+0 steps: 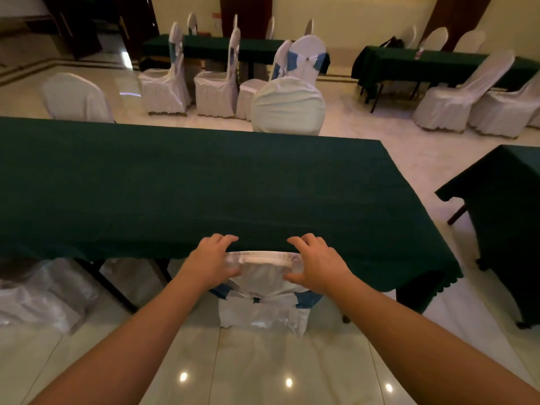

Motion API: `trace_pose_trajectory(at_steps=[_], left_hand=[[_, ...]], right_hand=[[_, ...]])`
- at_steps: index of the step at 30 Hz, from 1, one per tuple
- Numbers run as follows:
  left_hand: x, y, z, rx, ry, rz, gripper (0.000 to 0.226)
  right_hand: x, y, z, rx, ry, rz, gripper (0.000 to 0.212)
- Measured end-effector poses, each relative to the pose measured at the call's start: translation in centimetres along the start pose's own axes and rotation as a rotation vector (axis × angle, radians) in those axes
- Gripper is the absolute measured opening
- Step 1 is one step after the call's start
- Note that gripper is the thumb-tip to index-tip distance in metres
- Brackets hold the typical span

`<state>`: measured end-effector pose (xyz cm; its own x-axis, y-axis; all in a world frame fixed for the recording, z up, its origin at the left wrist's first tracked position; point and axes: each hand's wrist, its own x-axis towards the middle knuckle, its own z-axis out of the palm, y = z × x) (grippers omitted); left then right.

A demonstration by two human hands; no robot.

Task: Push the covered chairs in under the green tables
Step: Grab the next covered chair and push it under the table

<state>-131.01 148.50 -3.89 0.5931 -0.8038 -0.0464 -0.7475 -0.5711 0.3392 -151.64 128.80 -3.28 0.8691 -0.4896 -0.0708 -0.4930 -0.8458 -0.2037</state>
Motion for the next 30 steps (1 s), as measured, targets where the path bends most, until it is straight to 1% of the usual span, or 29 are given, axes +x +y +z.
trace_pose_trajectory(at_steps=[3,6,10,13,17,22,25,30], left_hand=[[0.3,-1.7,0.4,-0.023,-0.029,-0.015,0.071],[0.3,-2.8,1.3,-0.039,-0.06,-0.01,0.052],[0.2,-3.2,2.3,-0.121,0.015,-0.03,0.036],[0.1,-2.9,2.6,-0.131,0.024,-0.04,0.029],[-0.4,-2.4,2.8,-0.114,0.032,-0.03,0.027],[-0.9,-2.7,2.1,-0.079,-0.022,0.01,0.029],[-1.2,-2.6,2.0,-0.101,-0.006,0.019,0.027],[-1.6,-1.5,2.4,-0.097,-0.004,0.086,0.026]], right_hand=[[-0.7,-0.8,0.5,0.041,-0.005,0.108,0.082],[-1.4,-0.8,1.3,0.073,-0.01,0.193,0.063],[-1.4,0.1,2.1,0.073,0.007,0.211,0.037],[-0.9,0.8,1.8,0.073,-0.033,0.227,0.025],[-0.6,1.0,1.5,0.013,-0.042,0.209,0.025],[-1.4,0.7,2.1,-0.045,-0.052,0.174,0.036],[-2.1,0.8,2.1,-0.051,-0.042,0.151,0.034],[-3.8,1.9,1.7,-0.059,-0.036,0.137,0.031]])
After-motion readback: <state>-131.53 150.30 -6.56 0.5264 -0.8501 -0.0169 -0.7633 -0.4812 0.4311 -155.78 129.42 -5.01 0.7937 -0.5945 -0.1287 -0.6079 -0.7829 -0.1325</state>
